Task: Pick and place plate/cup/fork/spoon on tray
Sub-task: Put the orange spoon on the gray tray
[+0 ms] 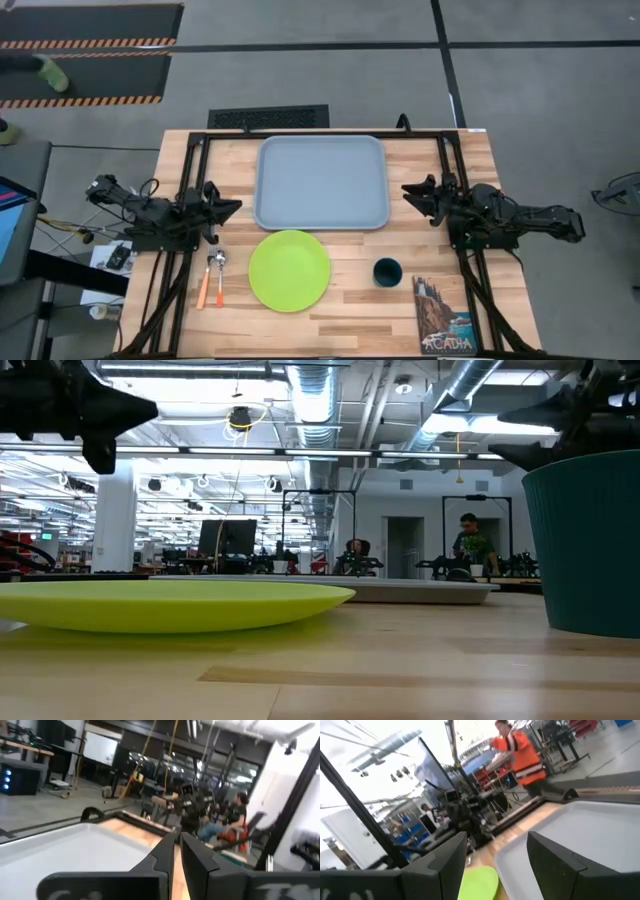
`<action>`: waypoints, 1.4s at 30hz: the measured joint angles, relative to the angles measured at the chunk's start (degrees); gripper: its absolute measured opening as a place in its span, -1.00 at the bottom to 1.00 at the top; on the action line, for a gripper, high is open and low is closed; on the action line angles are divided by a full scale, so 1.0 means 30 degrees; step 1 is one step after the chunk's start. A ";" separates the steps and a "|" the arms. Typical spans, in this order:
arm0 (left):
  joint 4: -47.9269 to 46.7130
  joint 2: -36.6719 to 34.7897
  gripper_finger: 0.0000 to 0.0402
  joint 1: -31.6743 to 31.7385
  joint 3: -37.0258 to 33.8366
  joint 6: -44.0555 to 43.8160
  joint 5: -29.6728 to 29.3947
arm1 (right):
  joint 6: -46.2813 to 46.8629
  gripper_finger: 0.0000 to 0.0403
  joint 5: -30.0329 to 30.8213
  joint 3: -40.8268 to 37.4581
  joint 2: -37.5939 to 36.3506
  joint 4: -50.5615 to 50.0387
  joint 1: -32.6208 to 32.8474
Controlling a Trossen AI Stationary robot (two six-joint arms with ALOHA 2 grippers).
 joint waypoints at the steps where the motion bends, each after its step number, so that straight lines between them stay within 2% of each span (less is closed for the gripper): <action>1: 0.0467 0.0000 -0.86 0.0000 0.0000 -0.0006 0.0001 | 0.0045 0.16 0.0008 0.0000 -0.0004 0.0255 0.0000; 5: 0.2109 0.0000 -0.64 0.0000 0.0000 -0.0016 0.0761 | 0.1144 0.16 0.0000 0.0000 0.0001 0.0330 0.0044; 11: 0.3738 0.0090 -0.10 0.0000 0.0004 -0.1732 0.1831 | 0.2022 0.16 -0.0007 0.0000 0.0001 0.0121 0.0044; 14: 0.3035 0.0465 0.13 0.0007 0.0851 -0.3711 0.2425 | 0.1754 0.16 0.0192 0.0000 0.0001 -0.0318 0.0037; 17: 0.0057 0.1549 0.24 0.0000 0.2961 -0.4975 0.2325 | 0.1278 0.16 0.0735 0.0000 0.0037 -0.0364 -0.0072; 19: -0.3004 0.2877 0.26 0.0000 0.4915 -0.6285 0.1838 | 0.0841 0.16 0.0932 0.0000 0.0030 -0.0357 -0.0214; 22: -0.8956 0.5447 0.25 0.0014 0.8370 -0.9936 0.2006 | 0.0557 0.16 0.0944 0.0000 0.0033 -0.0361 -0.0408; 26: -1.7151 0.9763 0.18 0.0007 1.2584 -1.6712 0.5159 | 0.0521 0.16 0.0970 0.0000 0.0037 -0.0603 -0.0654; 28: -1.9671 1.1955 0.14 -0.0016 1.3624 -1.9373 0.7248 | 0.0521 0.16 0.0977 0.0000 0.0035 -0.0624 -0.0758; 31: -2.0631 1.4875 0.08 -0.0283 1.3905 -2.2593 1.0166 | 0.0528 0.16 0.0977 0.0000 0.0032 -0.0649 -0.0715; 33: -2.0716 1.6676 0.06 -0.0744 1.3814 -2.4049 1.1283 | 0.0528 0.16 0.0970 0.0000 0.0037 -0.0663 -0.0640; 38: -2.0746 2.0471 0.05 -0.2664 1.3806 -2.6889 1.1553 | 0.1175 0.16 0.0968 0.0000 0.0037 -0.0818 -0.0310; 42: -2.0781 2.2439 0.05 -0.4353 1.3806 -2.9333 1.1553 | 0.1982 0.16 0.0789 0.0003 0.0037 -0.0964 -0.0306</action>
